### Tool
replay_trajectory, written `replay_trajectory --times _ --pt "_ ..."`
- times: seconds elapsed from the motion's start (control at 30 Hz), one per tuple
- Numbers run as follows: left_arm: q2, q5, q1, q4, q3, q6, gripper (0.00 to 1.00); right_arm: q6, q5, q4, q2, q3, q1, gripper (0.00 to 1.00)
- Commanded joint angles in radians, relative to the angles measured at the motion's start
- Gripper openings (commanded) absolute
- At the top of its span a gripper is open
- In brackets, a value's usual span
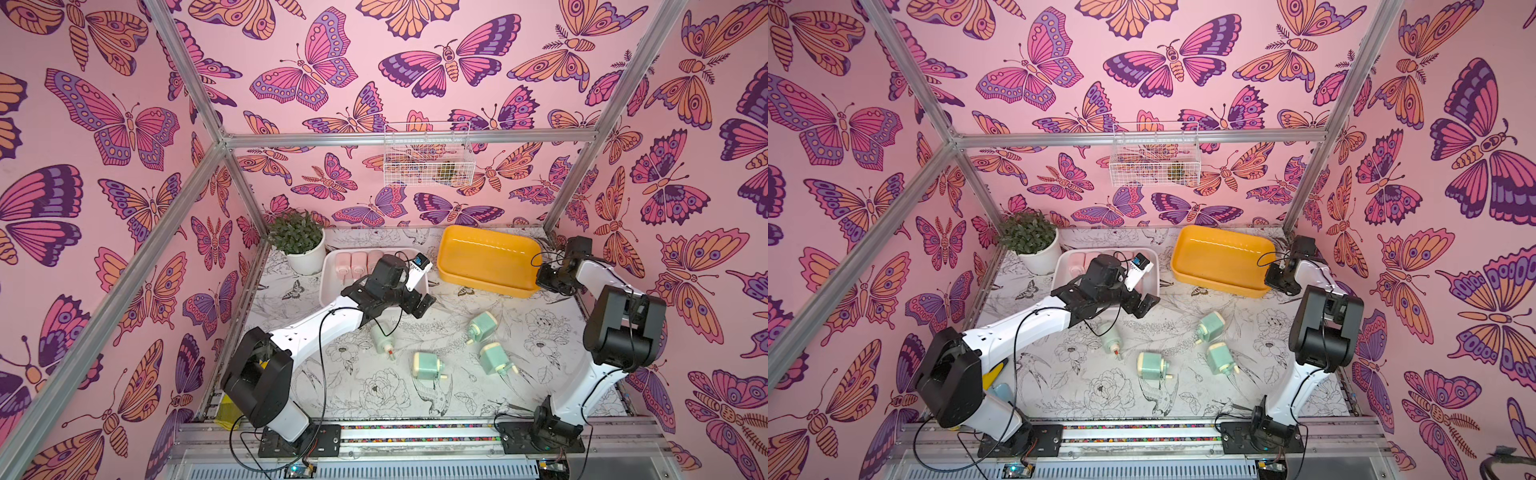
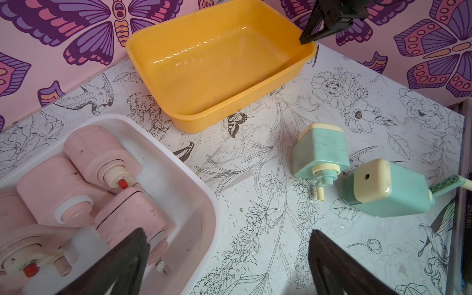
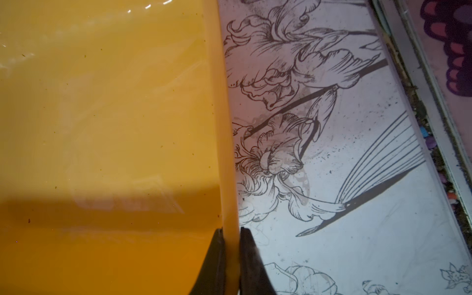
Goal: Place the pencil sharpeners by color into the storage box
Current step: Adjust the storage box at the center of the board.
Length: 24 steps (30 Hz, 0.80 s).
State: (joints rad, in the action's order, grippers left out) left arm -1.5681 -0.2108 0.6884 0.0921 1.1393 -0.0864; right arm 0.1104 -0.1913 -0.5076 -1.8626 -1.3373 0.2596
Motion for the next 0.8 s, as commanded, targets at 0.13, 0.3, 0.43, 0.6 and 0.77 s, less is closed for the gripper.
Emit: replay_trajectory --times 0.13,0.3,0.43,0.6,0.77 --pt "0.041 0.026 0.006 -0.06 -0.016 -0.038 1.0 -0.124 -0.126 0.0 0.131 0.107 -0.003 0.0" --pt "0.045 -0.023 0.005 -0.065 -0.018 -0.018 1.0 -0.241 -0.203 -0.047 0.137 0.121 -0.003 0.0" --pt "0.063 -0.025 0.005 -0.065 -0.038 -0.018 1.0 -0.303 -0.19 -0.097 0.134 0.108 -0.002 0.0" --pt "0.085 -0.025 0.005 -0.065 -0.047 -0.026 1.0 -0.426 -0.212 -0.182 0.121 0.081 0.026 0.0" --pt "0.087 -0.014 0.005 -0.049 -0.038 -0.023 1.0 -0.426 -0.254 -0.219 0.11 0.045 0.052 0.0"
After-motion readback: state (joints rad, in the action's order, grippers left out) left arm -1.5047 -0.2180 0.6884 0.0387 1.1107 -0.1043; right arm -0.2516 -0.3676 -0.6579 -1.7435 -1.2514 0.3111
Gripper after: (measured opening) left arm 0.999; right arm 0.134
